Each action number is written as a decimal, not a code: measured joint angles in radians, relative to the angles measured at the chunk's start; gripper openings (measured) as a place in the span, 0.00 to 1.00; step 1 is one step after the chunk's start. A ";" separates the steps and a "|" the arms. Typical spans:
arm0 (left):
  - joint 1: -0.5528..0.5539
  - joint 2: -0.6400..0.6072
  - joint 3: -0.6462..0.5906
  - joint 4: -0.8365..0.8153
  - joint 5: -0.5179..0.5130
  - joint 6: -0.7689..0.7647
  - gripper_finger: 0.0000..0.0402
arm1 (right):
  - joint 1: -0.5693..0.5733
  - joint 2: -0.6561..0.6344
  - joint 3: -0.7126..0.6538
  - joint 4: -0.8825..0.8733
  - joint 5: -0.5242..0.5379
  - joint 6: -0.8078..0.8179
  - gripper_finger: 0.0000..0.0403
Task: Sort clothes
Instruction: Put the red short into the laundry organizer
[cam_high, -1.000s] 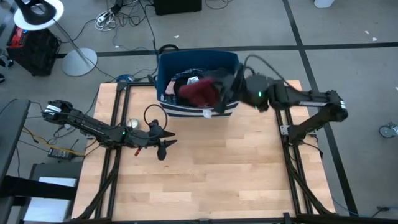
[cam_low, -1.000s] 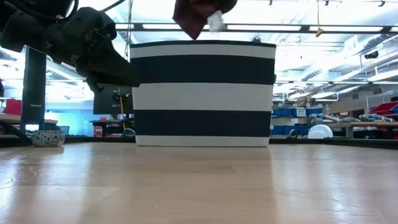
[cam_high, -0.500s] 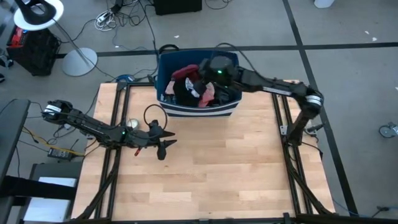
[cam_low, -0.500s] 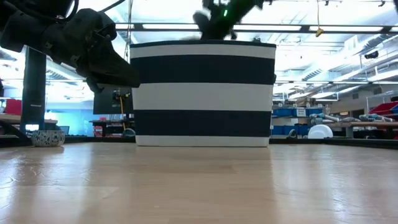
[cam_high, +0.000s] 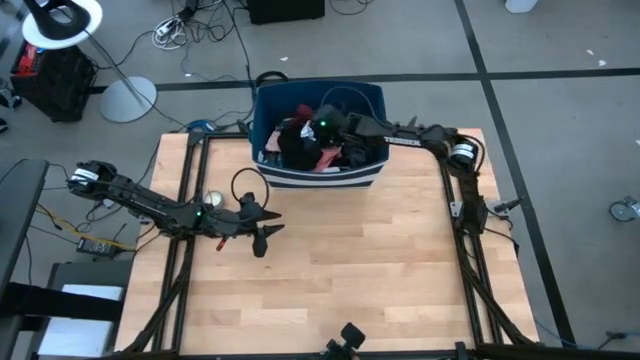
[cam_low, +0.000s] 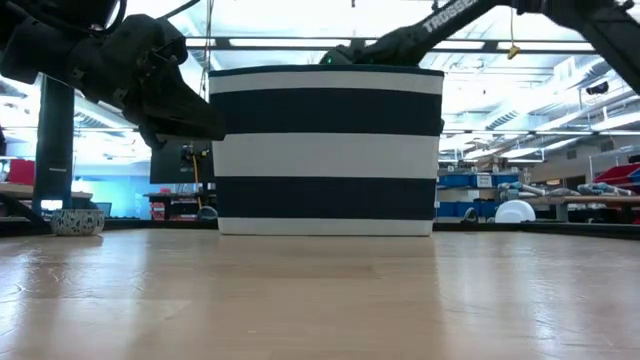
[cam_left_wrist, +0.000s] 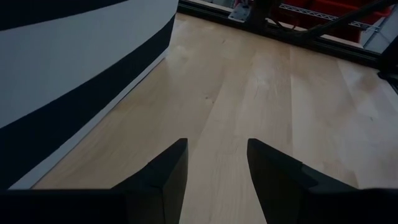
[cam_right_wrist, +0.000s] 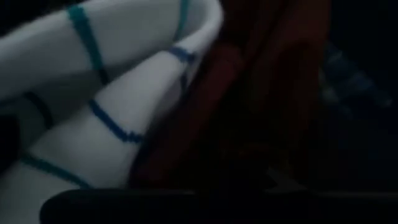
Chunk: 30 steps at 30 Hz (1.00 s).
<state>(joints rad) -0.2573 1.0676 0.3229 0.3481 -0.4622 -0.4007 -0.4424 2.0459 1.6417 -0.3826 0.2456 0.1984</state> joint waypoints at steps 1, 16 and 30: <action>0.000 0.000 0.000 0.000 0.000 0.000 0.43 | 0.000 0.010 0.002 -0.006 -0.005 0.012 0.10; 0.000 0.000 0.000 -0.001 0.000 0.000 0.43 | 0.000 -0.093 -0.010 -0.095 -0.084 0.005 0.31; 0.000 0.000 0.000 -0.002 0.000 0.001 0.43 | 0.038 -0.386 -0.007 -0.176 -0.073 -0.020 0.32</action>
<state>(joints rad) -0.2571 1.0676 0.3229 0.3463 -0.4622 -0.3998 -0.4043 1.6595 1.6344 -0.5585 0.1725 0.1787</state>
